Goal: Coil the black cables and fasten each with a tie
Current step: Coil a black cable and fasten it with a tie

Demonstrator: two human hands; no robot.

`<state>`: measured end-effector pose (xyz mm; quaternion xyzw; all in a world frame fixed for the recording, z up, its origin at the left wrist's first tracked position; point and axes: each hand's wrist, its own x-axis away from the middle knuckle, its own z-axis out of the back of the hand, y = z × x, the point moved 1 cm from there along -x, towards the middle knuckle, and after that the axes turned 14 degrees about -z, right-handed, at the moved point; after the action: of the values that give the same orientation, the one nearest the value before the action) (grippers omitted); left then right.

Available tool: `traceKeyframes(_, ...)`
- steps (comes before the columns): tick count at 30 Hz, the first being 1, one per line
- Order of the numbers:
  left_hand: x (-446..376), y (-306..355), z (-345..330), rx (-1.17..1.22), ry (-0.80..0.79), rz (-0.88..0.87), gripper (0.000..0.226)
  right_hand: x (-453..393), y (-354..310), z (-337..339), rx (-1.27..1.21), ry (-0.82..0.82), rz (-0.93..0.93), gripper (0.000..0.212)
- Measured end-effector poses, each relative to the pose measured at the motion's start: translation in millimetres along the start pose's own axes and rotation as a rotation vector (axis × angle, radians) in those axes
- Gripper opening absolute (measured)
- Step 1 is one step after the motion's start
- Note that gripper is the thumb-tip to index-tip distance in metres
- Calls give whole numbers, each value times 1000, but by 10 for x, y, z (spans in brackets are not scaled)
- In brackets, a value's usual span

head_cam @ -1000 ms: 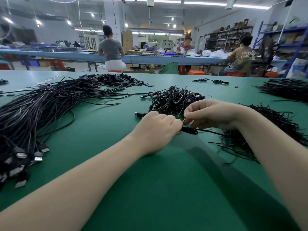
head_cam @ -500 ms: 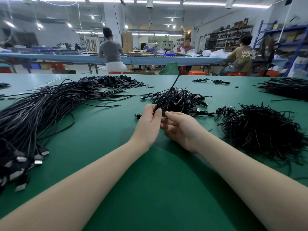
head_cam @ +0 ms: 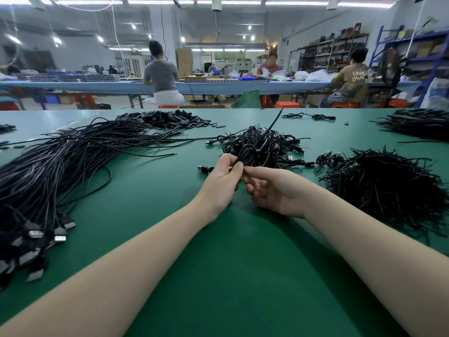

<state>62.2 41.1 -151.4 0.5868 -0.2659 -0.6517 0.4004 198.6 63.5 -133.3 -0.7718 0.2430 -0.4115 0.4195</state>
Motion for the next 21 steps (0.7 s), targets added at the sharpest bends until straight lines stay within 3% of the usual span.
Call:
traceKeyframes(4, -6, 3, 5, 23, 0, 6, 13, 11, -22, -8, -57, 2, -50, 12)
traceKeyframes(7, -17, -5, 19, 29, -8, 17, 14, 4, -14, -9, 17, 82, 44, 9)
traceKeyframes(9, -10, -3, 6, 10, 2, 24, 14, -3, -26, 1, 184, 217, 238, 7)
traceKeyframes(13, -35, 21, -33, -151, 74, 39, 15, -30, -41, -70, 762, 641, 752, 10)
traceKeyframes(15, -59, 63, -29, -189, 81, 88, 22, -2, -29, -130, 1021, 730, 990, 9)
traceKeyframes(19, -127, 277, 57, -116, -149, 489, 35, 95, -35, -78, 1576, 845, 1477, 13)
traceKeyframes(21, -157, 407, 203, -119, -300, 677, 38, 140, -45, -79, 1662, 783, 1566, 13)
